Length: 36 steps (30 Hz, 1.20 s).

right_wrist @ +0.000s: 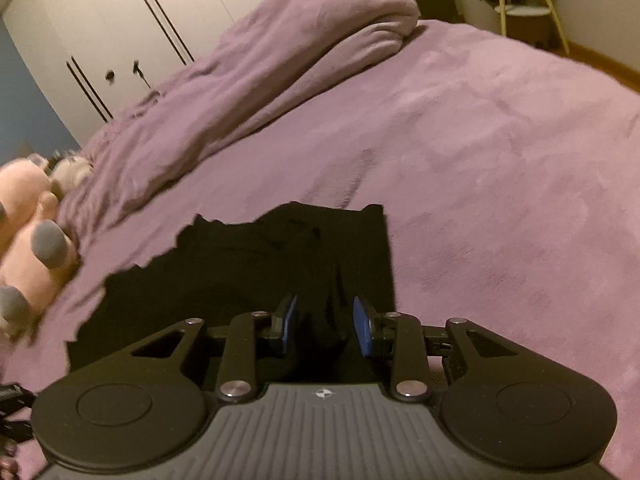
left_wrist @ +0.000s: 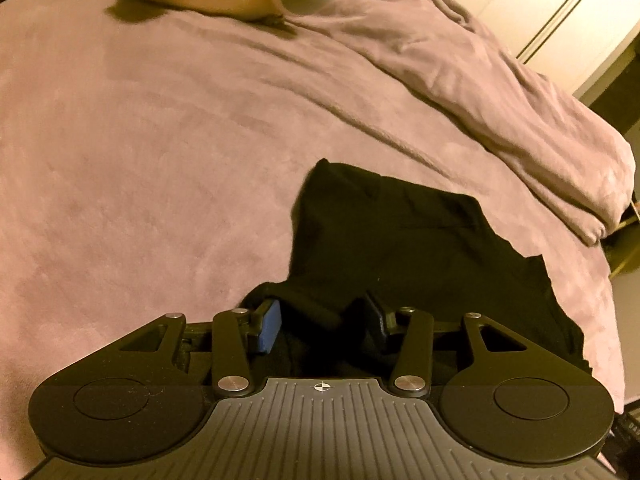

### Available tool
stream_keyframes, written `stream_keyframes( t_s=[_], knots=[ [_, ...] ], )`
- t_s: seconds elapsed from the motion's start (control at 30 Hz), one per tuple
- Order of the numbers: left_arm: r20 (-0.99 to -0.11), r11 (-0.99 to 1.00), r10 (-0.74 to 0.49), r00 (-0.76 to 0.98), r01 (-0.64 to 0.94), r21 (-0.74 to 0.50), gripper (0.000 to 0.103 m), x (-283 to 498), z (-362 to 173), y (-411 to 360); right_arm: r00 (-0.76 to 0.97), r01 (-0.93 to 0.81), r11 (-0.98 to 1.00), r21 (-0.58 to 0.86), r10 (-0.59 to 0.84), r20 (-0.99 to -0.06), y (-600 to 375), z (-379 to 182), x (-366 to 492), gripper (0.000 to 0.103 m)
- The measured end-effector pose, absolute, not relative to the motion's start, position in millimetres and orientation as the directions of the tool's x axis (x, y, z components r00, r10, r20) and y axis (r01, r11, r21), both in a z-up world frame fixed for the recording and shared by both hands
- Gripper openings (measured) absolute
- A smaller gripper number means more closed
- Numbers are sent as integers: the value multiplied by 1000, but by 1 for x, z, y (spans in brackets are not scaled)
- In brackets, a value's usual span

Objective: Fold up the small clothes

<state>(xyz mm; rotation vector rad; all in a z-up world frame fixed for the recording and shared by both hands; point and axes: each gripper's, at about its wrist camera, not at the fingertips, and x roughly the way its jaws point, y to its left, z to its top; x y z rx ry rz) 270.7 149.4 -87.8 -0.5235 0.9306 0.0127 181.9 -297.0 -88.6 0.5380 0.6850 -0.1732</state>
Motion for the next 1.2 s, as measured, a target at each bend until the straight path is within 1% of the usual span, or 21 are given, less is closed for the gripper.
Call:
stream_keyframes(
  t_s=[0.13, 0.2, 0.23, 0.27, 0.47, 0.5, 0.53, 0.6, 0.63, 0.67, 0.7, 0.73, 0.77, 0.8, 0.83, 0.87, 0.97, 1.07, 1.1, 1.17, 1.2],
  knots=[
    [-769, 870, -225, 598, -233, -435, 50, 273, -89, 152, 742, 305, 862, 405, 52, -669, -292, -95, 188, 30],
    [-771, 869, -231, 593, -231, -438, 50, 273, -90, 153, 735, 297, 883, 364, 32, -678, -287, -97, 190, 23],
    [-771, 868, -235, 592, -230, -441, 50, 274, -90, 154, 735, 294, 889, 352, 25, -678, -286, -96, 191, 12],
    [-771, 866, -240, 590, -229, -445, 50, 275, -89, 156, 736, 292, 891, 348, 23, -676, -286, -95, 190, 9],
    [-771, 855, -280, 571, -216, -471, 49, 277, -92, 164, 791, 289, 826, 484, 79, -606, -300, -82, 161, 7],
    [-778, 863, -284, 561, -203, -462, 49, 278, -92, 163, 787, 296, 828, 477, 71, -612, -300, -82, 156, 7],
    [-785, 874, -284, 551, -189, -449, 49, 278, -91, 161, 766, 304, 850, 430, 50, -641, -297, -86, 154, 7],
    [-803, 898, -277, 528, -156, -413, 52, 274, -83, 156, 718, 322, 892, 317, -12, -696, -291, -91, 155, 3],
    [-813, 911, -267, 517, -140, -389, 56, 271, -77, 153, 724, 323, 895, 308, -24, -690, -291, -90, 152, 3],
    [-824, 931, -250, 509, -107, -348, 60, 266, -68, 146, 734, 336, 892, 302, -47, -677, -291, -85, 149, 6],
    [-819, 947, -232, 525, -68, -313, 62, 260, -59, 140, 745, 348, 895, 279, -84, -661, -289, -78, 147, 10],
    [-799, 959, -223, 558, -22, -283, 66, 254, -48, 132, 762, 357, 902, 242, -132, -634, -285, -70, 146, 14],
    [-775, 964, -223, 591, 14, -267, 71, 251, -39, 125, 778, 354, 907, 230, -149, -611, -281, -64, 147, 14],
    [-747, 963, -232, 624, 38, -268, 74, 249, -31, 118, 794, 336, 911, 238, -138, -592, -276, -60, 150, 14],
    [-717, 958, -249, 651, 56, -282, 79, 251, -26, 111, 809, 295, 917, 267, -91, -581, -267, -57, 158, 14],
    [-697, 951, -268, 665, 69, -301, 79, 255, -24, 103, 809, 265, 920, 290, -48, -586, -257, -57, 165, 14],
    [-673, 942, -287, 682, 74, -326, 78, 277, -38, 77, 805, 127, 935, 331, 98, -585, -209, -68, 192, 14],
    [-725, 954, -261, 638, 55, -295, 74, 297, -64, 56, 788, 74, 939, 335, 150, -597, -173, -80, 214, 15],
    [-748, 957, -258, 611, 58, -283, 73, 301, -74, 51, 791, 53, 950, 309, 149, -593, -163, -84, 220, 15],
    [-783, 974, -210, 586, 50, -223, 65, 303, -91, 50, 778, 28, 976, 216, 114, -618, -156, -92, 230, 15],
    [-779, 979, -193, 596, 66, -192, 64, 300, -96, 51, 763, 31, 988, 150, 74, -642, -157, -100, 234, 15]
  ],
)
